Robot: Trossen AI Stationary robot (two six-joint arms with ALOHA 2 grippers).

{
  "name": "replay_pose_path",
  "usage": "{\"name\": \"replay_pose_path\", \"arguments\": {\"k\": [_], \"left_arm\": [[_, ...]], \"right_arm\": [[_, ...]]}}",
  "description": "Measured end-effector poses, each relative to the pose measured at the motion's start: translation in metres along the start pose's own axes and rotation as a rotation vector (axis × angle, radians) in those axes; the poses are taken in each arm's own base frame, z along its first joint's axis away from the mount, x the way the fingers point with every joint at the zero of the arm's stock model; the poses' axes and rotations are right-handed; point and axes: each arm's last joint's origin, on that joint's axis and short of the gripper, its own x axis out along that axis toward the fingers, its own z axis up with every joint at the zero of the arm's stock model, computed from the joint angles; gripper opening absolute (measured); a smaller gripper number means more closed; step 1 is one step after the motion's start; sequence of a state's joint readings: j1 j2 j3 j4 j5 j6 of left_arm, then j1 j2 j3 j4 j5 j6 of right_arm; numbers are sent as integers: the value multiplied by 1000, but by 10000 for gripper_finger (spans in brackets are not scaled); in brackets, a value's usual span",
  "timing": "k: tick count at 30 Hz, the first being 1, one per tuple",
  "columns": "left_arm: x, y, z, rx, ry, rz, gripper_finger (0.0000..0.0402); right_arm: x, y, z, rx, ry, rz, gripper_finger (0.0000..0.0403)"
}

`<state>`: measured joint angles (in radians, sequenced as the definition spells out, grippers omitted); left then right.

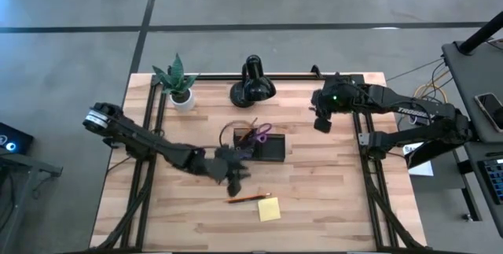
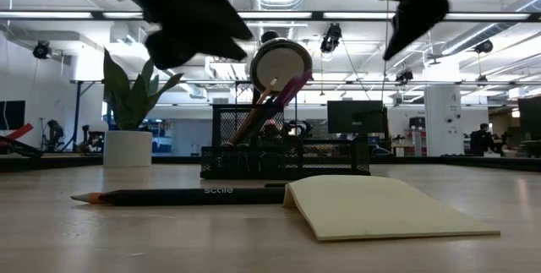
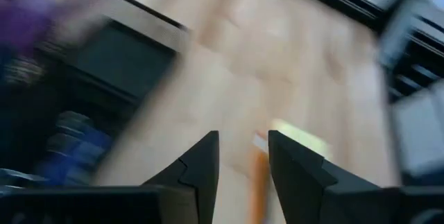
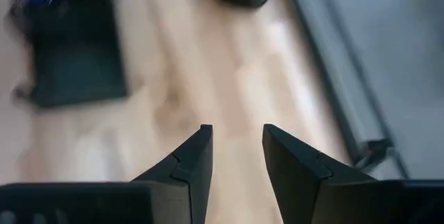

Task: Pick and place office supplies into organizer
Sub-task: Put the yellow sticky notes into the black desk organizer

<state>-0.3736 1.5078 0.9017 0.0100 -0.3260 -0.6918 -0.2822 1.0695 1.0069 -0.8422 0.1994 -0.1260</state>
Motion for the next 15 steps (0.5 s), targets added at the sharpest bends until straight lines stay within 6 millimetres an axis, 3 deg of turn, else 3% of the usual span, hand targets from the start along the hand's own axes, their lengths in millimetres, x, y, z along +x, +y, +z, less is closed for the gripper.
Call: {"name": "replay_pose_path", "arguments": {"k": [7, 15], "left_arm": [[5, -32, -34, -37, 139, -72, 106], [18, -48, -57, -89, 246, -46, 106]], "right_arm": [[14, 18, -28, -17, 181, 181, 120], [34, 64, -58, -84, 237, 450, 119]]}}
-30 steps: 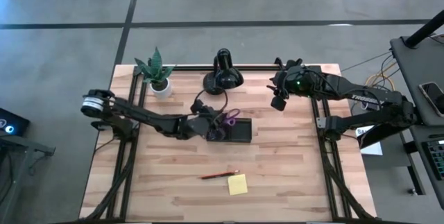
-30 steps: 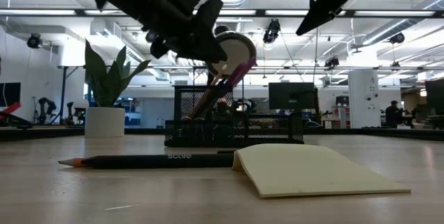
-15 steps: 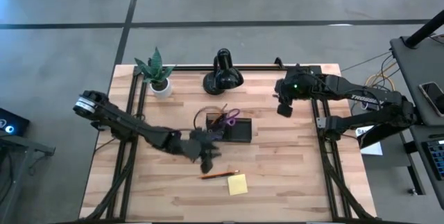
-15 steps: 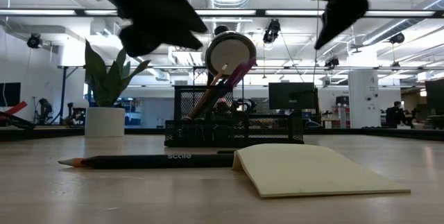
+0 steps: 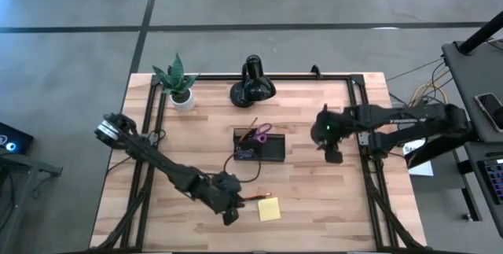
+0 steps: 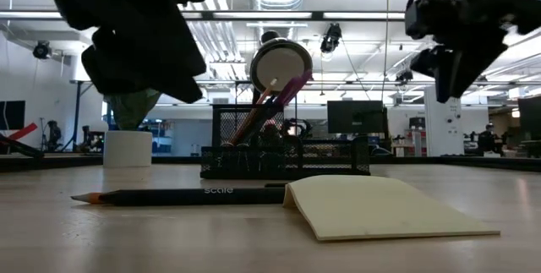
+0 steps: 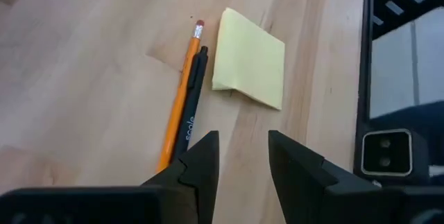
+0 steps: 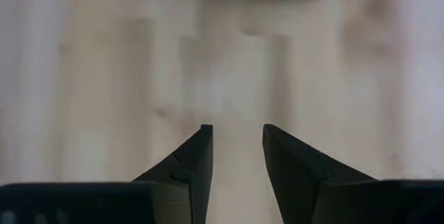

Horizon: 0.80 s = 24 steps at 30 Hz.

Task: Pick and place office supplies into organizer
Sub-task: Put the yellow sticky notes into the black desk organizer

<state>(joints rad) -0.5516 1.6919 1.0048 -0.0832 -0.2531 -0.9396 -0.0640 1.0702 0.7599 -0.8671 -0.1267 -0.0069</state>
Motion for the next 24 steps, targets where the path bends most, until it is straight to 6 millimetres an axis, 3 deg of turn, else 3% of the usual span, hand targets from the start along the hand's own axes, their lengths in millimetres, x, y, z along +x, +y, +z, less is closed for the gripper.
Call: {"name": "replay_pose_path", "arguments": {"k": [8, 11, 18, 24], "left_arm": [[-1, -8, -14, 26, 55, -3, 106], [3, -9, -16, 74, 55, -27, 106], [28, -22, -18, 68, 3, -165, 106], [53, -24, -25, 70, 4, -151, 106]], "right_arm": [[21, 63, 16, -45, -287, 260, 123], [37, 81, 22, 29, -354, 268, 128], [90, 94, 37, 133, -248, 183, 154], [118, 105, 56, 155, -153, 192, 176]]}}
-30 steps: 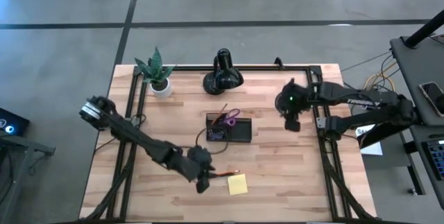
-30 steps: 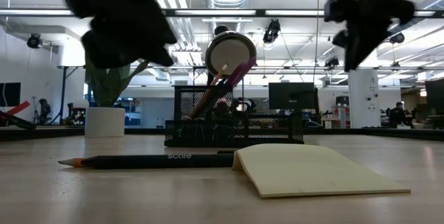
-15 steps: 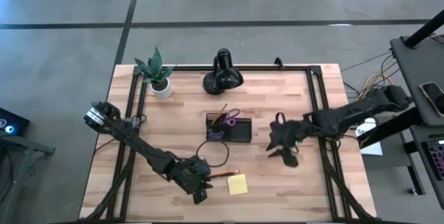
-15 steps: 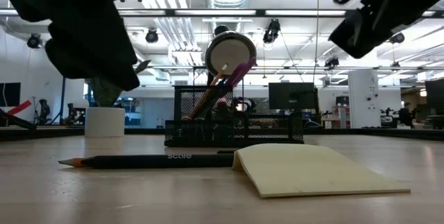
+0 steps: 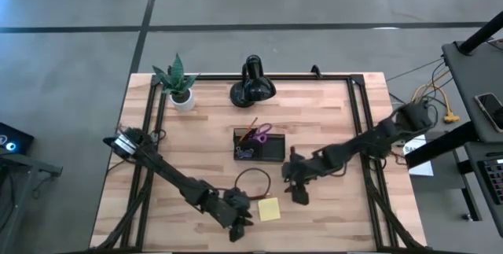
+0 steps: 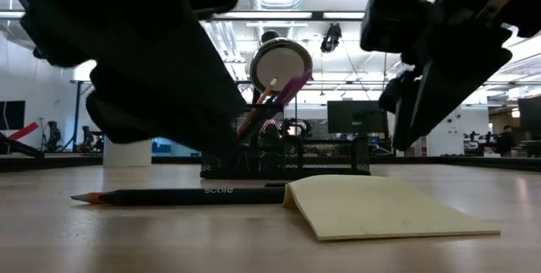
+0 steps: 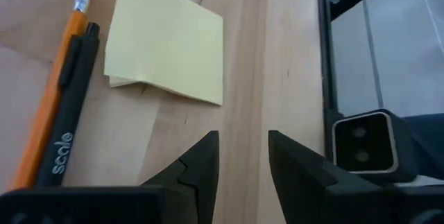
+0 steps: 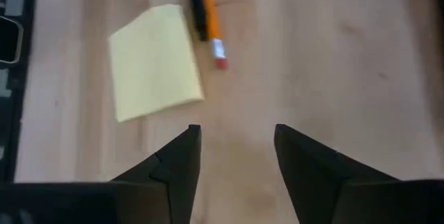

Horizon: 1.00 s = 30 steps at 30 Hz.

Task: Pick and place office supplies into organizer
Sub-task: Put the yellow sticky notes into the black desk organizer

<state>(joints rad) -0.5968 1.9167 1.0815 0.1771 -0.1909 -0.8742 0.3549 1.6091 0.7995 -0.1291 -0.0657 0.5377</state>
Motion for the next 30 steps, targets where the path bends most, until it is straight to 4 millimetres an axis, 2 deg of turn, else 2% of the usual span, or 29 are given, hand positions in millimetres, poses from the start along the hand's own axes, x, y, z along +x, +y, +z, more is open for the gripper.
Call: {"name": "replay_pose_path", "arguments": {"k": [5, 9, 14, 22, 30], "left_arm": [[11, 1, -1, -2, -33, 47, 106], [19, 4, 6, -15, -106, 102, 106], [28, 13, 10, -27, -121, 148, 106], [32, 10, 16, -35, -130, 145, 106], [32, 17, 17, -54, -127, 200, 106]], "right_arm": [[9, 15, 8, -57, 42, 18, 180], [14, 24, 9, -119, 58, 26, 180], [27, 26, 8, -174, 75, 14, 180], [45, 26, 10, -237, 105, 0, 180], [49, 31, 16, -238, 113, 38, 180]]}}
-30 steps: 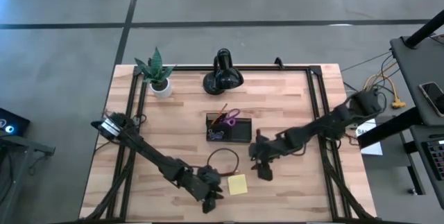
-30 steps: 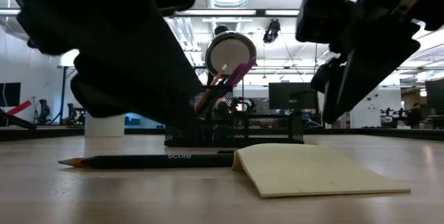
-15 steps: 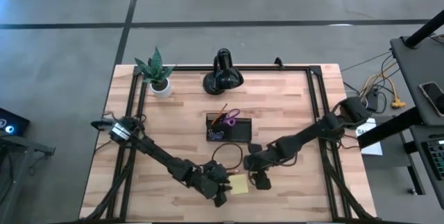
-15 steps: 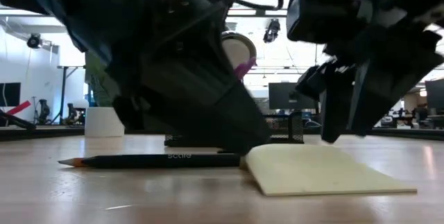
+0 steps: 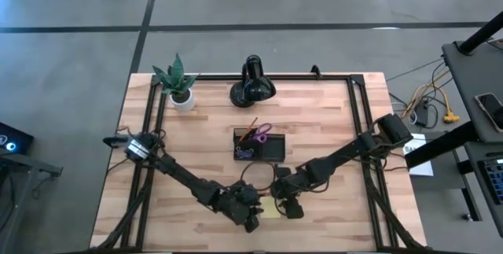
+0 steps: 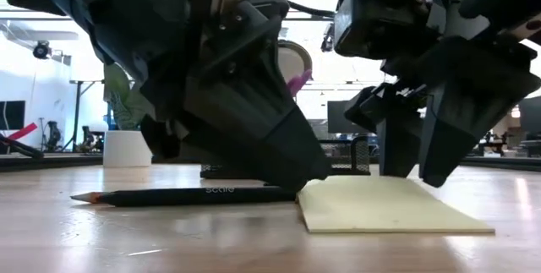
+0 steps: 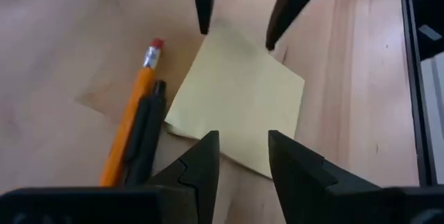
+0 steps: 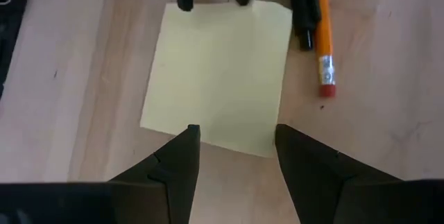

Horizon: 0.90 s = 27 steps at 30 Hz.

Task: Pick and place office supplies into organizer
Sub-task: Put the yellow sticky notes into the black desk organizer

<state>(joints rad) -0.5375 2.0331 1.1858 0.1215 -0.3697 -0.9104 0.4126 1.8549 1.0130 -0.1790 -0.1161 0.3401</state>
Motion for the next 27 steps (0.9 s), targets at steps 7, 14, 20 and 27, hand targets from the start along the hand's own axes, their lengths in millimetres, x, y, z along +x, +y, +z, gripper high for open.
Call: {"name": "replay_pose_path", "arguments": {"k": [7, 14, 20, 27], "left_arm": [[1, 1, 2, -5, -8, 4, 106], [1, 3, 4, 2, -28, 24, 106], [4, 6, 3, 28, -34, 40, 106], [7, 7, 2, 40, -38, 45, 106]], "right_arm": [[-1, 2, 4, -2, -16, 4, 180], [2, 0, 2, 3, -10, 0, 175], [4, -1, -1, -2, -21, -9, 145], [4, -8, 1, 9, -33, -41, 95]]}}
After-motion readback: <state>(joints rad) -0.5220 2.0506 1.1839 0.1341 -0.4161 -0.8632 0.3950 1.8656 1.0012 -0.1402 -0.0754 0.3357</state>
